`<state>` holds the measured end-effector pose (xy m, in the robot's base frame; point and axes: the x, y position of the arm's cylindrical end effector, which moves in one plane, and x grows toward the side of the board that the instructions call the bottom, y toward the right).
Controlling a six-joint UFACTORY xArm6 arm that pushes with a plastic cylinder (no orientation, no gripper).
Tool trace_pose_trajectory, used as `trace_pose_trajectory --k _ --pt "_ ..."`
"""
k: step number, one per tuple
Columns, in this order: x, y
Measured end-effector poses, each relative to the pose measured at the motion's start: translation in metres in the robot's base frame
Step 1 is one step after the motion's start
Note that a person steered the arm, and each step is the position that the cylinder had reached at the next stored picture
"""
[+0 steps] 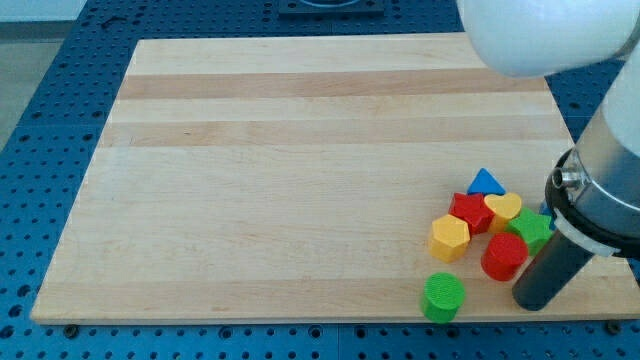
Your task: Push the group of blocks up a bit
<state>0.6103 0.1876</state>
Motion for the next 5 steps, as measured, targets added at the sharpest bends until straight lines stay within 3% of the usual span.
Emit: trace_pose_trajectory --k 2,3,5 --pt "-0.007 0.0" --pt "-0.035 -0.014" --pt "-0.035 -0.014"
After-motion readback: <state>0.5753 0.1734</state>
